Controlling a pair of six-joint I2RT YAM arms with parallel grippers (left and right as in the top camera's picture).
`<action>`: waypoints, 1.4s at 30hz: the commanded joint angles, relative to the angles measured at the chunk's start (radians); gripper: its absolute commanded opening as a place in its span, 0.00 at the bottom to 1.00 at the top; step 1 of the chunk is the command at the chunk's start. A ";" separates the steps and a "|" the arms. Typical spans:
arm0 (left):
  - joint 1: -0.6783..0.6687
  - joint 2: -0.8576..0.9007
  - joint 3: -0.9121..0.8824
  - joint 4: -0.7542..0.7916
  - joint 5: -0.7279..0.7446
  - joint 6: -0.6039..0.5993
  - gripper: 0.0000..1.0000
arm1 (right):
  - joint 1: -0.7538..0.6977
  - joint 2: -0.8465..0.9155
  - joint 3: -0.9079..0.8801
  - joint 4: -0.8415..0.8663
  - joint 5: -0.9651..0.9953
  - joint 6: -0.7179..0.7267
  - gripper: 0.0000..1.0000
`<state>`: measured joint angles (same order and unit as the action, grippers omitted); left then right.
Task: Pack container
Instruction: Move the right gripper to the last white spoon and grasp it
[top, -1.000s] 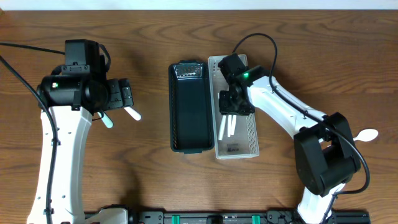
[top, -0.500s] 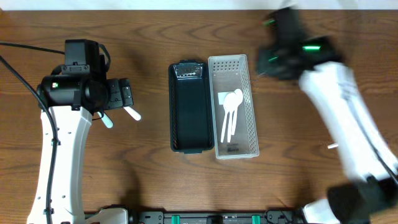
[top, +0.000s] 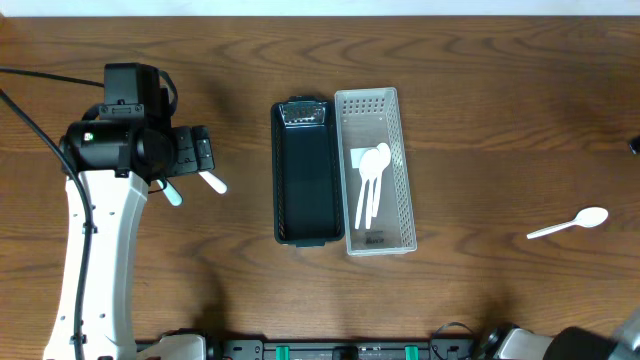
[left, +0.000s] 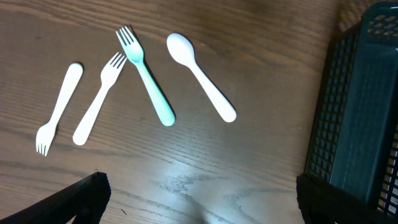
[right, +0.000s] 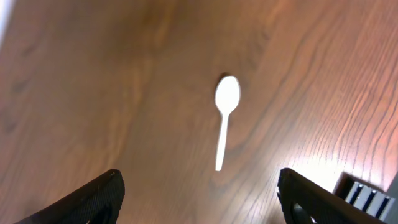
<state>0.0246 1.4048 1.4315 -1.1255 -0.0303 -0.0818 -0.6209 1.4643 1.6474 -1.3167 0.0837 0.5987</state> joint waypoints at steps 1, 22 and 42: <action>0.003 0.006 -0.005 -0.003 -0.007 -0.009 0.98 | -0.070 0.053 -0.115 0.060 -0.048 0.014 0.83; 0.003 0.005 -0.005 -0.003 -0.007 -0.009 0.98 | -0.101 0.459 -0.327 0.325 -0.085 -0.039 0.87; 0.003 0.005 -0.005 -0.003 -0.007 -0.009 0.98 | 0.020 0.459 -0.572 0.626 -0.111 -0.106 0.46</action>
<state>0.0246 1.4048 1.4315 -1.1255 -0.0303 -0.0818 -0.6250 1.8889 1.1263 -0.7006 0.0288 0.4896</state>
